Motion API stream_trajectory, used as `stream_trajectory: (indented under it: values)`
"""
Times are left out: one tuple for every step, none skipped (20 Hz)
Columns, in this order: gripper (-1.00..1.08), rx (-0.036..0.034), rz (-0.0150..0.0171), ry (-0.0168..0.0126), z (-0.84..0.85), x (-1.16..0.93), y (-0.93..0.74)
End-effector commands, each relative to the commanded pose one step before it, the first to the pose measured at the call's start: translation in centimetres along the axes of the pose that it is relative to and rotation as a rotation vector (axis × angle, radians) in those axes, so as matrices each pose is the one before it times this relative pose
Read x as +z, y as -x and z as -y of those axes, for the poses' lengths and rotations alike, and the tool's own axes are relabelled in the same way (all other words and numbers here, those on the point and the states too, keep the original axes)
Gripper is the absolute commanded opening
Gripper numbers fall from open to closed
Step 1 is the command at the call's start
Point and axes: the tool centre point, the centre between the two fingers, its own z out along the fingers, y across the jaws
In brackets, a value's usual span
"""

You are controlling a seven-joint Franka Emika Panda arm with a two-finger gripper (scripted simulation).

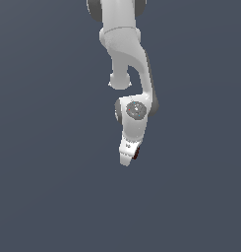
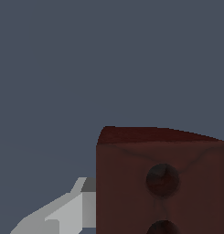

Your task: Pick up the object and move it to a goal position.

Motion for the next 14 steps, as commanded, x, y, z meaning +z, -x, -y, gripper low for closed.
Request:
stream_trajectory:
  values:
    - [-1.0,-0.00028,-0.00017,-0.00013,0.009,0.064,-0.026]
    - [-1.0,0.0,0.0,0.0,0.0,0.0,0.0]
    - [-1.0,0.0,0.0,0.0,0.0,0.0,0.0]
    - [-1.0,0.0,0.0,0.0,0.0,0.0,0.0]
    - [-1.0,0.0,0.0,0.0,0.0,0.0,0.0]
    - [-1.0,0.0,0.0,0.0,0.0,0.0,0.0]
    - [-1.0,0.0,0.0,0.0,0.0,0.0,0.0]
    - [-1.0,0.00017,0.00007,0.00096,-0.033,-0.071,0.024]
    - [-1.0,0.0,0.0,0.0,-0.021,-0.029,0.026]
    - [-1.0,0.0,0.0,0.0,-0.063,-0.088,0.077]
    - [-1.0,0.0,0.0,0.0,-0.105,-0.147,0.128]
    - [-1.0,0.0,0.0,0.0,-0.147,-0.206,0.179]
    - [-1.0,0.0,0.0,0.0,-0.189,-0.265,0.23]
    - [-1.0,0.0,0.0,0.0,-0.231,-0.325,0.281]
